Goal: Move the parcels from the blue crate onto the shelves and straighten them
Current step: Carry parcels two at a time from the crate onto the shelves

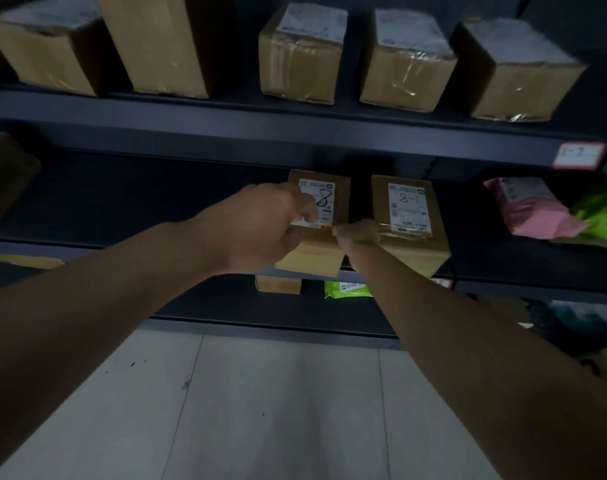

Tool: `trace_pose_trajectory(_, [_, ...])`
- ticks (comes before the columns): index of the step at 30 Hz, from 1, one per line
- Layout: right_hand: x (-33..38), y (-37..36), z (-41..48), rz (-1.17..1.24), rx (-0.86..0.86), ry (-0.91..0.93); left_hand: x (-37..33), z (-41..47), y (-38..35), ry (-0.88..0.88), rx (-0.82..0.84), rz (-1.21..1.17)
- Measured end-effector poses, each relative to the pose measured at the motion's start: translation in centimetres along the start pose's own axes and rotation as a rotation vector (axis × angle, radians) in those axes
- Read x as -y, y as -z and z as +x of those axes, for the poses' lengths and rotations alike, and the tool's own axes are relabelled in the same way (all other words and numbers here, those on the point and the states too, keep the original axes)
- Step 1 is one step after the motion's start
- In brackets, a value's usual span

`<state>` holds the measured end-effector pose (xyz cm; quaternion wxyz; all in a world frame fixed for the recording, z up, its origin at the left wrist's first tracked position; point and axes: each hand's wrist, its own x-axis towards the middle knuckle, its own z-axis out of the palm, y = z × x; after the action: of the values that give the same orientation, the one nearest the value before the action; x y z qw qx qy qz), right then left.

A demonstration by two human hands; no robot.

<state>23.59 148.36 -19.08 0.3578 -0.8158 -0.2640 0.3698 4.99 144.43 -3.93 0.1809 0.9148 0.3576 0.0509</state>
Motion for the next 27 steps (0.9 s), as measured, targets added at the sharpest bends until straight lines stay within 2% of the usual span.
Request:
trace_pose_trajectory(1, [0.6, 0.9, -1.2, -0.131, -0.011, 0.085, -0.7, -0.1, 0.5, -0.009, 0.000, 0.002])
trace_pose_trajectory(6, [4.8, 9.0, -9.3, -0.721, 0.180, 0.353, -5.2, -0.8, 4.6, -0.083, -0.018, -0.004])
trace_pose_trajectory(9, [8.4, 15.1, -15.1, -0.970, 0.177, 0.461, -9.4, -1.2, 8.4, -0.117, -0.021, 0.004])
trace_pose_trajectory(14, [16.6, 25.6, -24.6, -1.158, -0.083, 0.533, -18.0, -1.3, 17.0, -0.143, -0.003, 0.158])
trace_pose_trajectory(19, [23.0, 34.5, -32.1, -1.182, -0.373, 0.598, -25.3, -1.7, 25.2, -0.313, -0.119, 0.361])
trace_pose_trajectory(23, [25.3, 38.6, -37.6, -1.212, -0.563, 0.570, -29.7, -1.8, 29.6, -0.458, -0.194, 0.507])
trace_pose_trajectory(27, [24.9, 41.6, -43.3, -1.263, -0.752, 0.448, -33.9, -2.5, 31.4, -0.663, -0.298, 0.601])
